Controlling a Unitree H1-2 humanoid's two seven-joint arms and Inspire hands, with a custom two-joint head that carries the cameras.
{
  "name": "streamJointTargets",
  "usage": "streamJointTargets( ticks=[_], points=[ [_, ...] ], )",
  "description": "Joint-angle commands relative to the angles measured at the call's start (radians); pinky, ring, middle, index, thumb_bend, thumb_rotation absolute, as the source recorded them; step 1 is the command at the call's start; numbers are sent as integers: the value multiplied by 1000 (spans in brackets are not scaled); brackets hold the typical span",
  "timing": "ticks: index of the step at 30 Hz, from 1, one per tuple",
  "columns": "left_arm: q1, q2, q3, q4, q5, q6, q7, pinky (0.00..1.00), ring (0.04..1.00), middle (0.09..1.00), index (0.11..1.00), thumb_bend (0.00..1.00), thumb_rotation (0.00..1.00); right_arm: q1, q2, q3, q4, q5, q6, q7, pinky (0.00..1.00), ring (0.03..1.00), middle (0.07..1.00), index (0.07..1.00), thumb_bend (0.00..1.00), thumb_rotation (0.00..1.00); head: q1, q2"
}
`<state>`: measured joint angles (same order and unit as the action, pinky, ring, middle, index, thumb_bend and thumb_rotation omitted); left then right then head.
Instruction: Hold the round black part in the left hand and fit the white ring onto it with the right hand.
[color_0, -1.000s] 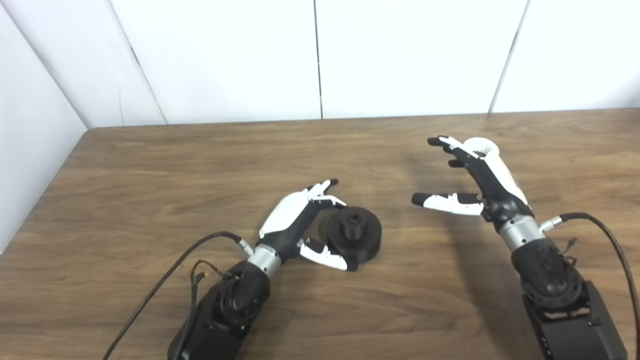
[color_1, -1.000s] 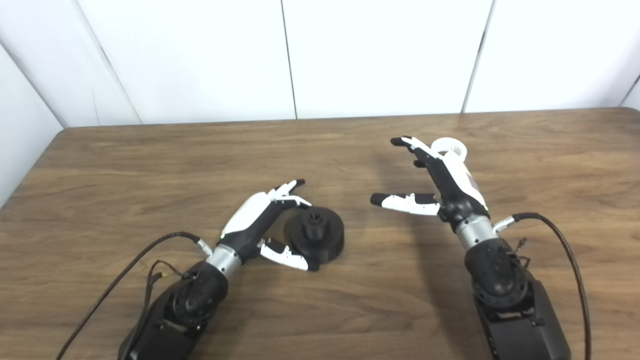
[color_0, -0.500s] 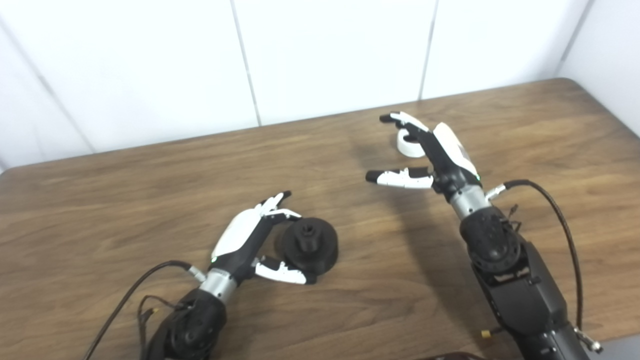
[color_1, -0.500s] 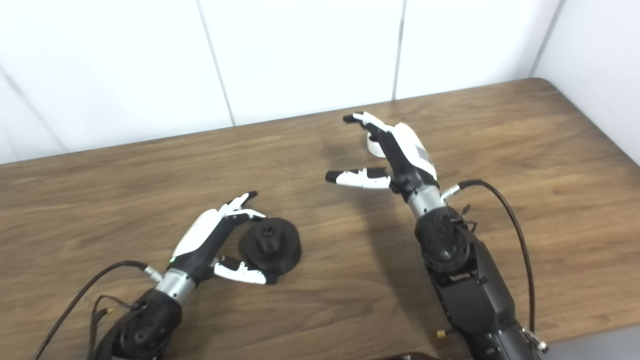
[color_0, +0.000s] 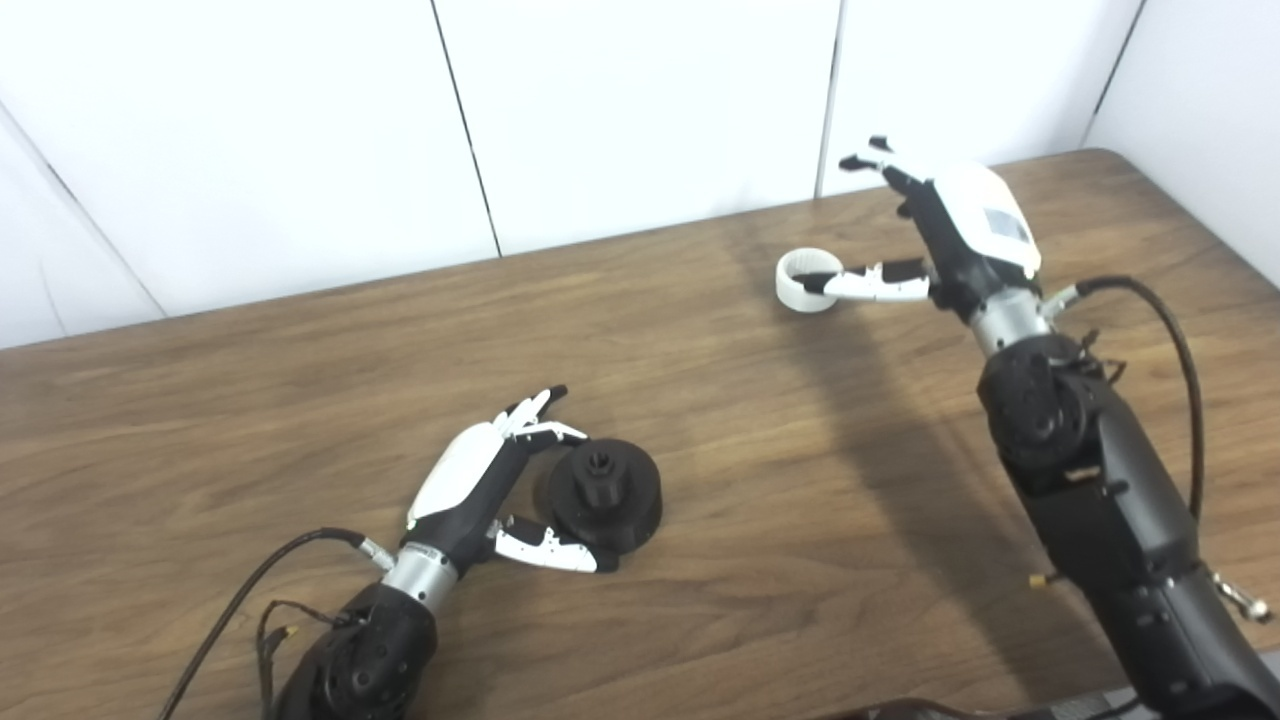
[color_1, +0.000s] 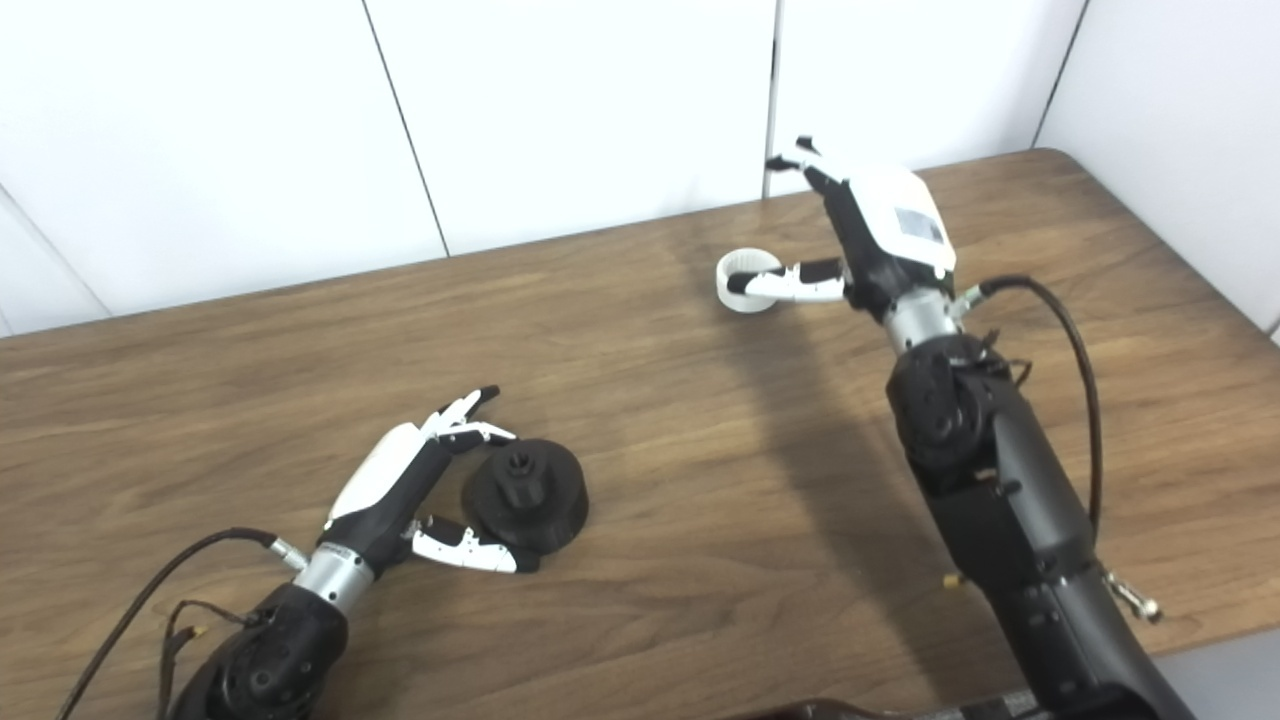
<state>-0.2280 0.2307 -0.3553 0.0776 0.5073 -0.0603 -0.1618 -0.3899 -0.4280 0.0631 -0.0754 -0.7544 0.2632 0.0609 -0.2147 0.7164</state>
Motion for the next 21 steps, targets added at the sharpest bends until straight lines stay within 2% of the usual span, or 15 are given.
streamJointTargets(
  ticks=[1, 6, 11, 17, 21],
  points=[
    [-20, 8, 7, 0, -2, -12, -6, 1000, 1000, 1000, 609, 984, 318, -69, -44, 4, 12, -38, 32, 23, 805, 940, 974, 850, 908, 484, 1, 1],
    [-16, 13, 7, -7, 4, -12, -9, 1000, 1000, 1000, 614, 977, 325, -132, -68, 21, 105, -46, 80, 71, 862, 967, 986, 851, 951, 498, 6, 1],
    [-12, 8, 7, -15, 2, -6, -12, 1000, 1000, 1000, 613, 976, 310, -170, -76, 40, 186, -33, 92, 92, 880, 980, 998, 849, 985, 527, 20, 4],
    [-18, 3, 11, -10, -3, -9, -7, 1000, 1000, 1000, 609, 983, 307, -199, -86, 92, 244, -42, 114, 146, 884, 1000, 1000, 874, 1000, 573, 29, 5],
    [-22, 3, 10, -8, 7, -13, -2, 1000, 1000, 1000, 606, 985, 316, -212, -82, 115, 290, -32, 104, 141, 885, 1000, 1000, 878, 1000, 589, 43, 7]
  ],
)
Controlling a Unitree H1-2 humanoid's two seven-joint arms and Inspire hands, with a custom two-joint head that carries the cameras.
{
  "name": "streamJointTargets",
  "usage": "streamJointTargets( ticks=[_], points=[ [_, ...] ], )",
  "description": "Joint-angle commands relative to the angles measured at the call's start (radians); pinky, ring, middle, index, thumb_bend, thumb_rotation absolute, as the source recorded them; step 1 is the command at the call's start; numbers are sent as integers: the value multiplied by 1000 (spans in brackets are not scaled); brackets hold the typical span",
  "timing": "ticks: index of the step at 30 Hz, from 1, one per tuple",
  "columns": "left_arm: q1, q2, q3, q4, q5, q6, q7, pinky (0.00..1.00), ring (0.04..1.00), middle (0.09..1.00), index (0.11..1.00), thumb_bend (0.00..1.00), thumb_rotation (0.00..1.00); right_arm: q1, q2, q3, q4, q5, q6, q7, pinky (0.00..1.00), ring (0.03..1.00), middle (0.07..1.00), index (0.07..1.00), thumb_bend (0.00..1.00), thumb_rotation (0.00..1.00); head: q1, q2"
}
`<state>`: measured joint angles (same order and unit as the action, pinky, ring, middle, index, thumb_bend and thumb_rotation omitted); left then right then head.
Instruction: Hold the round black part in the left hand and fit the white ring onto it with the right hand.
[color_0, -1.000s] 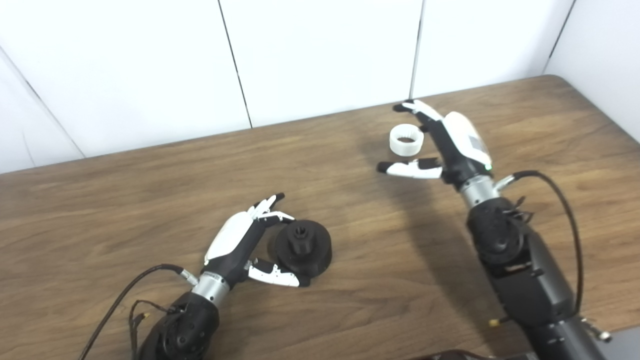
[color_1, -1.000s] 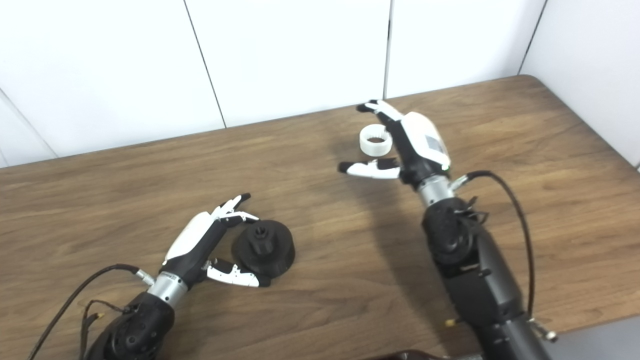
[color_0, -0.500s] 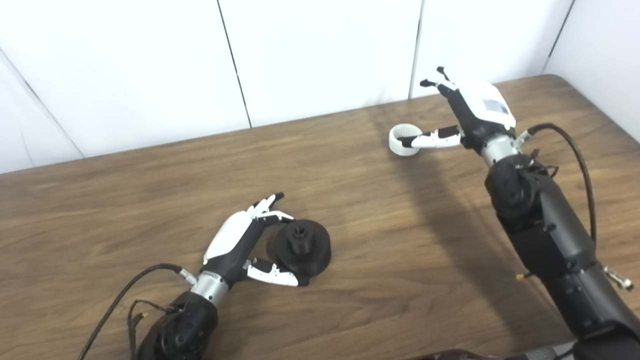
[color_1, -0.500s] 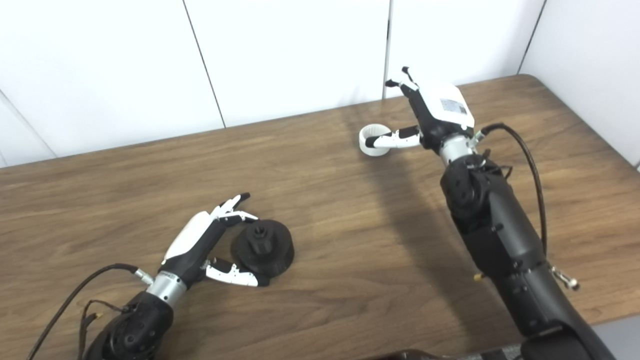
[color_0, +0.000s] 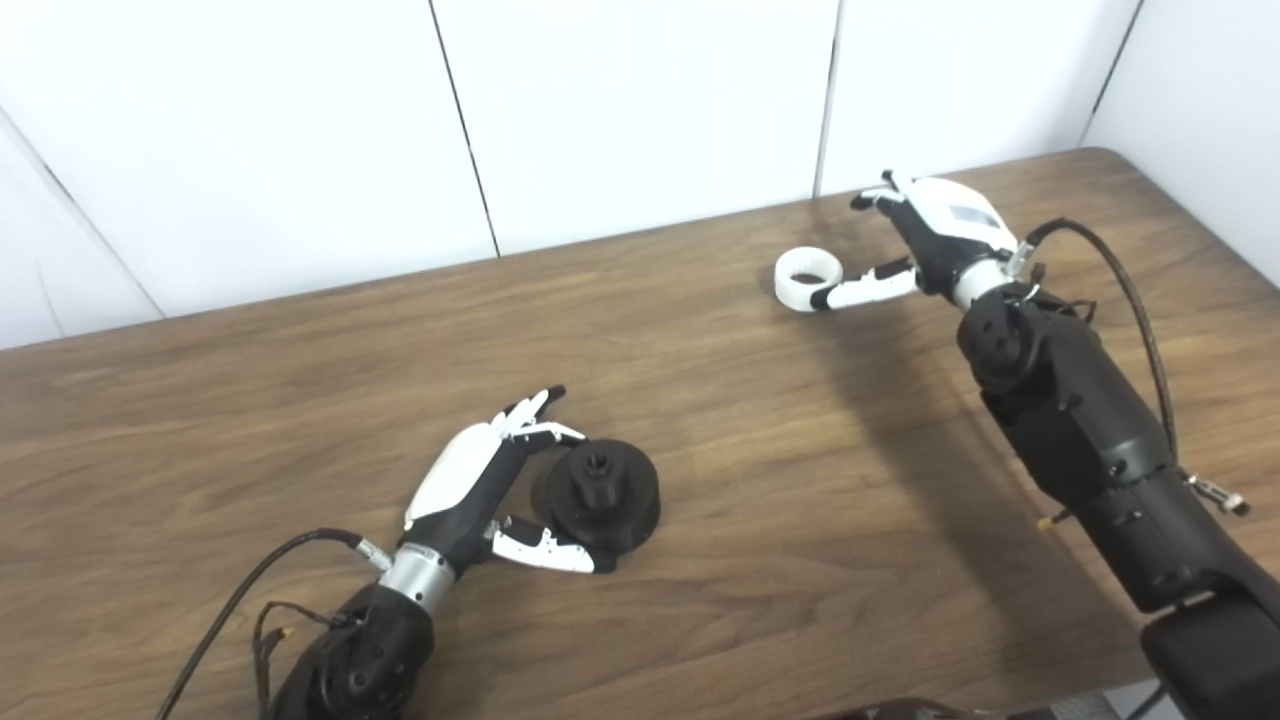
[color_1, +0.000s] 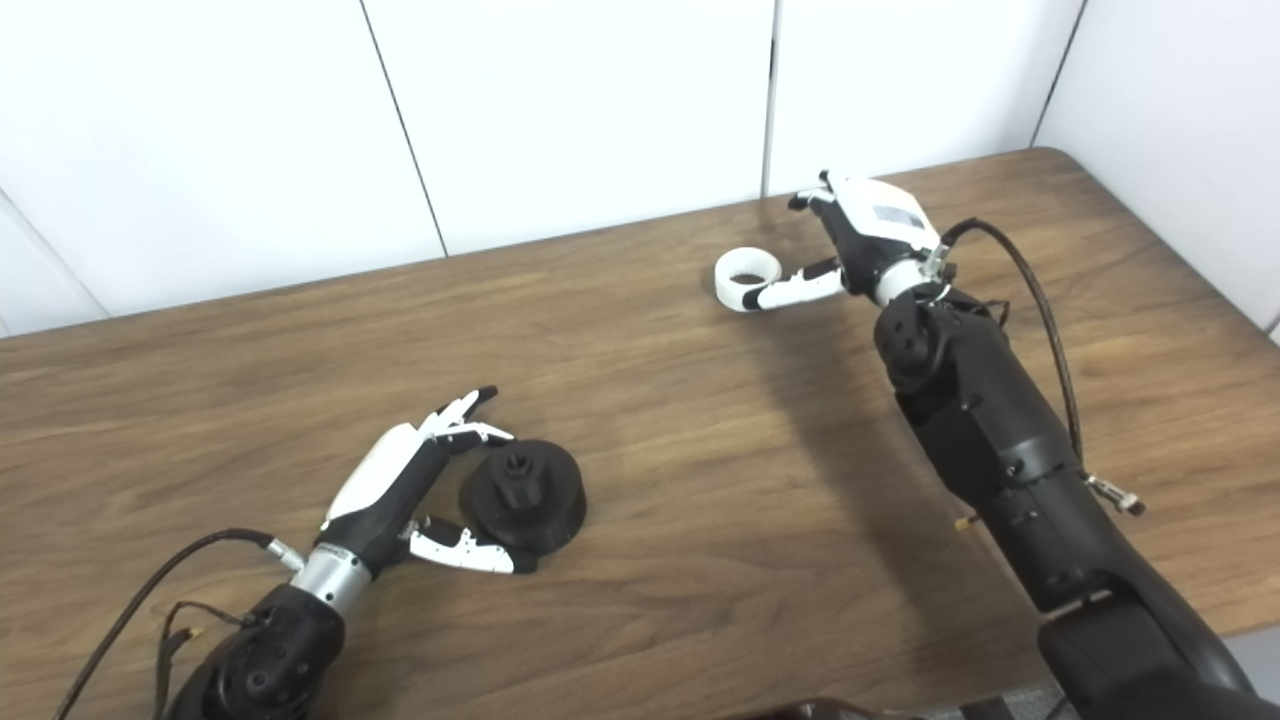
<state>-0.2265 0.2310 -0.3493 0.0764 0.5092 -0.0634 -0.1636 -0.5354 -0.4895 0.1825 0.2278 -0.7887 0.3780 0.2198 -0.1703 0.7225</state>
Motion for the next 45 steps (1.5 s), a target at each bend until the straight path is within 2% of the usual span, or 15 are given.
streamJointTargets(
  ticks=[1, 8, 12, 22, 33, 45],
  points=[
    [-23, 3, 4, -8, 9, -8, 0, 1000, 1000, 1000, 605, 985, 321, -69, -18, 0, -5, 4, -16, -20, 883, 1000, 1000, 876, 1000, 589, 0, 2],
    [-20, -2, 8, -10, 1, 4, -5, 1000, 1000, 1000, 606, 986, 309, -78, -7, 43, 22, 19, -21, 0, 900, 1000, 1000, 876, 1000, 624, 13, 2],
    [-19, -2, 8, -15, 4, 6, -6, 1000, 1000, 1000, 607, 984, 308, -84, 1, 63, 30, 21, -13, 4, 921, 1000, 1000, 885, 1000, 610, 17, 5],
    [-19, -2, 12, -15, 1, 5, -6, 1000, 1000, 1000, 605, 981, 316, -87, 24, 72, 55, 29, -40, -55, 923, 994, 1000, 843, 998, 552, 31, 6],
    [-15, -1, 18, -22, -2, 8, -10, 1000, 1000, 1000, 605, 978, 305, -82, 32, 81, 53, 34, -48, -94, 915, 969, 996, 818, 915, 503, 38, 10],
    [-6, 0, 23, -31, -8, 11, -15, 1000, 1000, 1000, 605, 975, 307, -76, 45, 70, 77, 44, -92, -180, 864, 913, 949, 726, 812, 389, 42, 14]
  ],
)
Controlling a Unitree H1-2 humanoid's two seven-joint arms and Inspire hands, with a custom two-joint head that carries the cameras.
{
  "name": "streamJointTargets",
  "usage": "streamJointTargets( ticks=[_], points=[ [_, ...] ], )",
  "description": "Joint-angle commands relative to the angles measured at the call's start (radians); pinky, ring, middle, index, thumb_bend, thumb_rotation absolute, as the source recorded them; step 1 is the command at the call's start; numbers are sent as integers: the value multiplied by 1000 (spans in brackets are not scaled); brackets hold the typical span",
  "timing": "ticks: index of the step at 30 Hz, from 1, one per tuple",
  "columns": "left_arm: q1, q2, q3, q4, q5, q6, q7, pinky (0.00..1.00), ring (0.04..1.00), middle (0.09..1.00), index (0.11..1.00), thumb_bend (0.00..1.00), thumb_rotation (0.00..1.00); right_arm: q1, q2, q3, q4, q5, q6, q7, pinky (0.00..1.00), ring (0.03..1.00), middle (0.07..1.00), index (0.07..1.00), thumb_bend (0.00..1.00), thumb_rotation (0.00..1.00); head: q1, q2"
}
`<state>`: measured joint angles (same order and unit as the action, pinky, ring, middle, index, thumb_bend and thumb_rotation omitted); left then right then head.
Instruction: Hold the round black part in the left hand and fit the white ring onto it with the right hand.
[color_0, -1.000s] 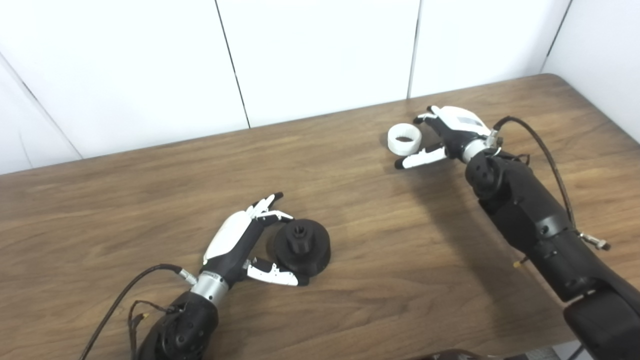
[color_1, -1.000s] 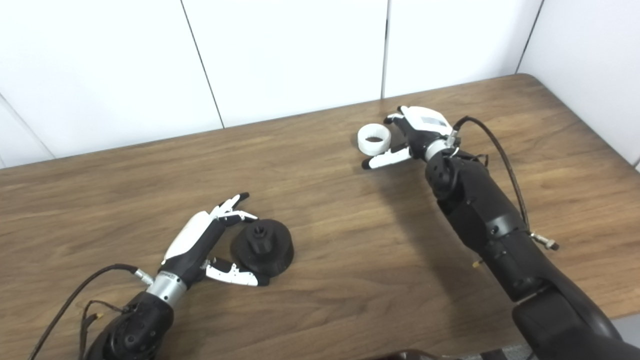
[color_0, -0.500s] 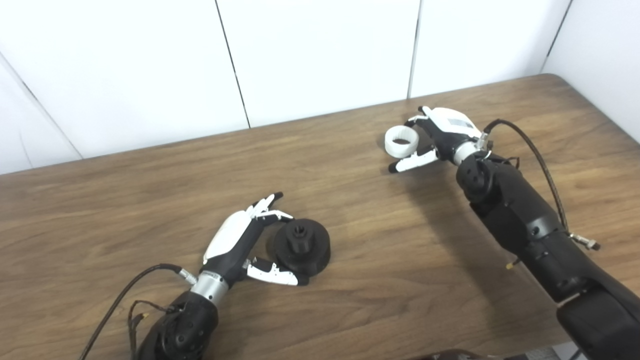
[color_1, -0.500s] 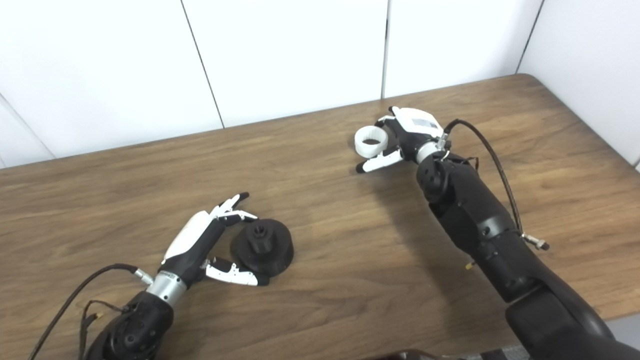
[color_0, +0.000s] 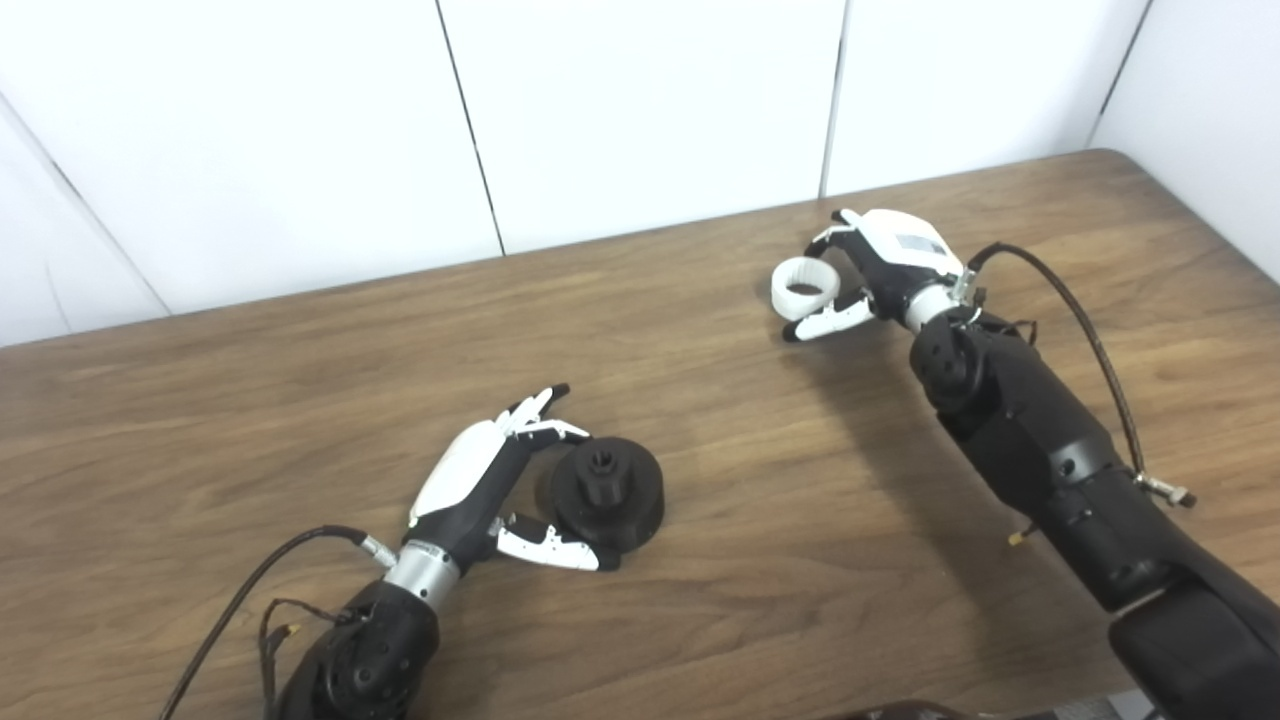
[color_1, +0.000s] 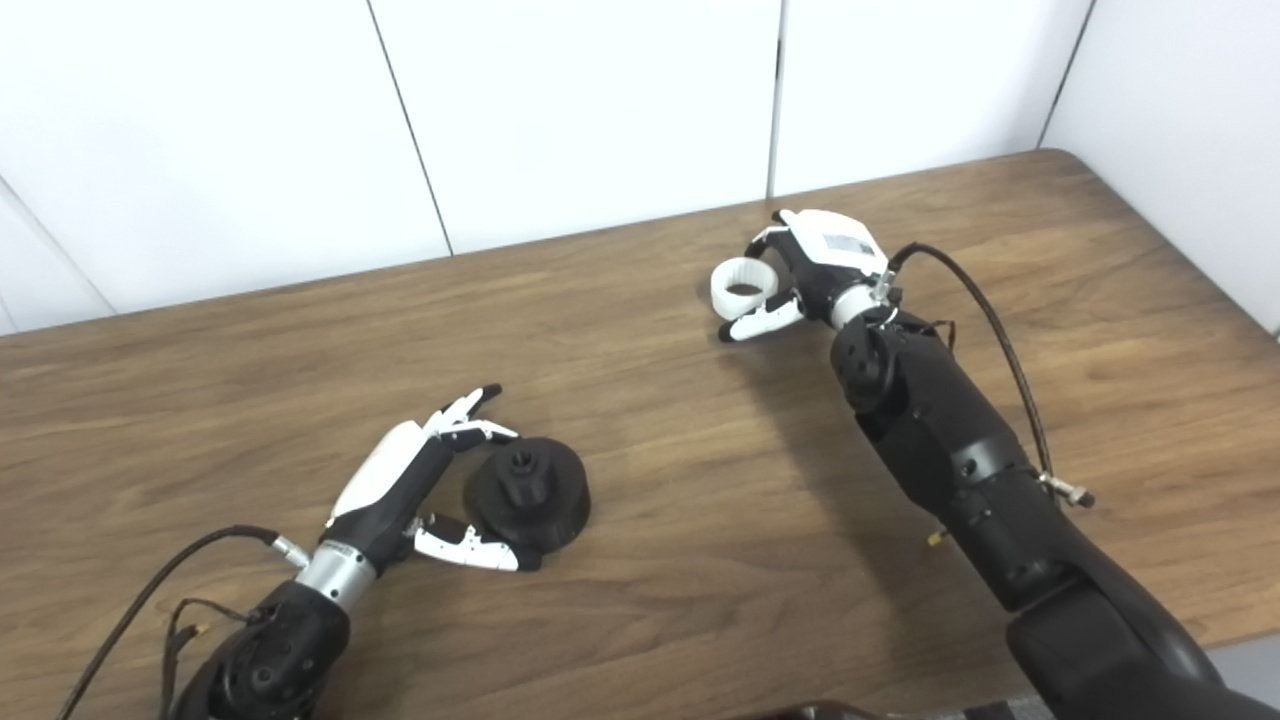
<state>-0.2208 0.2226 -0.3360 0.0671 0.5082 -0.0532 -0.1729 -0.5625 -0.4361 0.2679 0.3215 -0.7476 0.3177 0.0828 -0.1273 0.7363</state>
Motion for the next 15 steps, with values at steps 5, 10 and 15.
streamJointTargets(
  ticks=[5, 10, 15],
  points=[
    [-9, 10, 8, -29, -5, 5, -10, 1000, 1000, 1000, 608, 967, 313, -46, -9, -16, -13, 6, -45, -56, 854, 899, 933, 692, 773, 361, -2, 4],
    [-9, 9, 10, -27, -6, 0, -7, 1000, 1000, 1000, 606, 966, 310, -42, -13, -17, -24, 11, -41, -55, 866, 898, 928, 677, 745, 349, -1, 5],
    [-8, 9, 7, -29, 2, 2, -6, 1000, 1000, 1000, 606, 967, 316, -37, -16, -15, -29, 12, -48, -60, 859, 893, 924, 654, 729, 351, 0, 9]
  ],
)
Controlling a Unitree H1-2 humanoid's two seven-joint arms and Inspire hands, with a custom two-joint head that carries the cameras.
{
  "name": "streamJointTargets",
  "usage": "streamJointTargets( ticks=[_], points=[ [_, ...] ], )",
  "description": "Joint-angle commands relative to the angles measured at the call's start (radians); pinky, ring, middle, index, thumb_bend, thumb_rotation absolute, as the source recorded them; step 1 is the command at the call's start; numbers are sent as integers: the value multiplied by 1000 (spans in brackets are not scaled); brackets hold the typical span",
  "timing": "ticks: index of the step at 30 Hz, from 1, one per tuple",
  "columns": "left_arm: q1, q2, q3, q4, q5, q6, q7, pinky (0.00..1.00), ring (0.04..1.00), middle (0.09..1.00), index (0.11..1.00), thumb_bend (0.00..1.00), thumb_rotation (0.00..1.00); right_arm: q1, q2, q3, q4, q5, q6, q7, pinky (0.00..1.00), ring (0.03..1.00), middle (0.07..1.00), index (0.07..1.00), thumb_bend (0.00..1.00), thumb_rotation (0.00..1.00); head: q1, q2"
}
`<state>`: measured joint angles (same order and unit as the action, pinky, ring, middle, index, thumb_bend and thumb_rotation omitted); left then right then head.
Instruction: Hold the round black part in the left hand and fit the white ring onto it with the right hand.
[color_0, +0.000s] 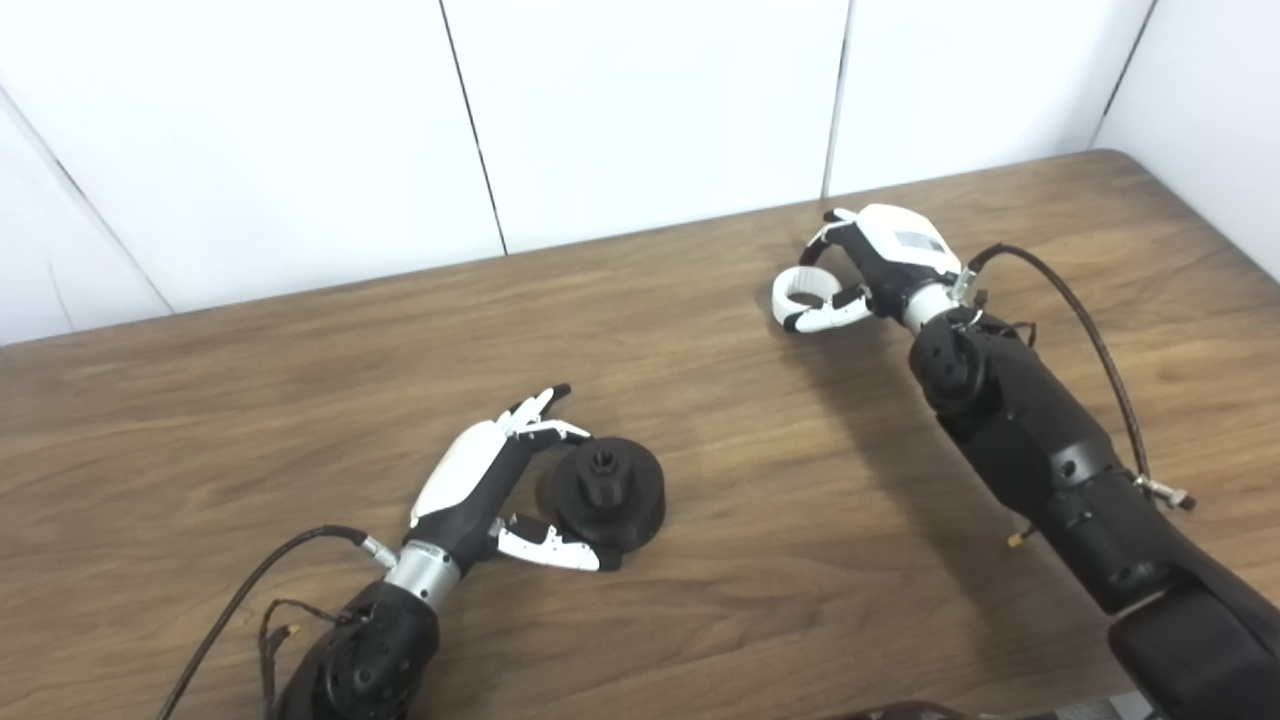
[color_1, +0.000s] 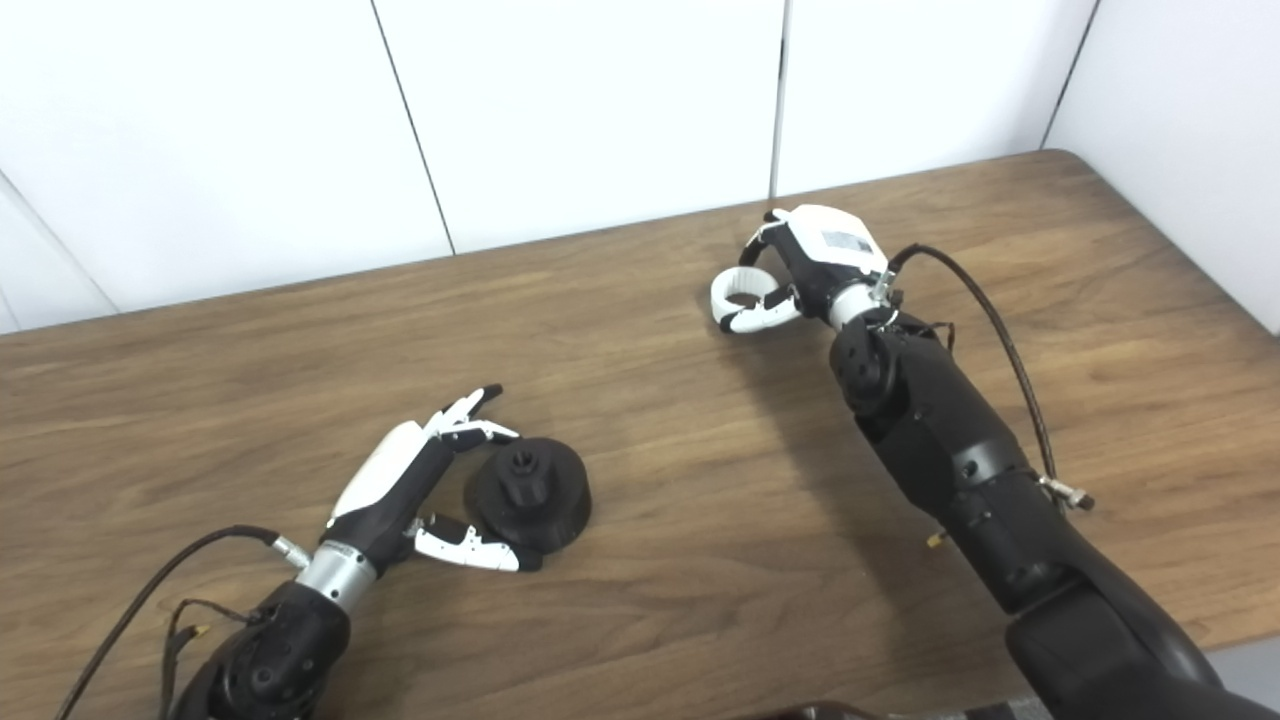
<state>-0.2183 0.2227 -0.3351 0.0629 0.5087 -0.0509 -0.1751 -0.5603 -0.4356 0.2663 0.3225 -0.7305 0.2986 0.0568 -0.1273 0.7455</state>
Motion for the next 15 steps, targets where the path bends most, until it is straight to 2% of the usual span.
streamJointTargets(
  ticks=[1, 15],
  points=[
    [-10, 9, 7, -25, 0, 0, -4, 1000, 1000, 1000, 606, 967, 317, -38, -17, -15, -31, -3, -32, -36, 859, 891, 922, 648, 725, 349, 3, 1],
    [-14, 4, 19, -28, -7, 3, -8, 1000, 1000, 1000, 598, 968, 336, -31, -15, -20, -28, 12, -47, -59, 872, 875, 905, 608, 680, 309, 11, 5]
  ],
)
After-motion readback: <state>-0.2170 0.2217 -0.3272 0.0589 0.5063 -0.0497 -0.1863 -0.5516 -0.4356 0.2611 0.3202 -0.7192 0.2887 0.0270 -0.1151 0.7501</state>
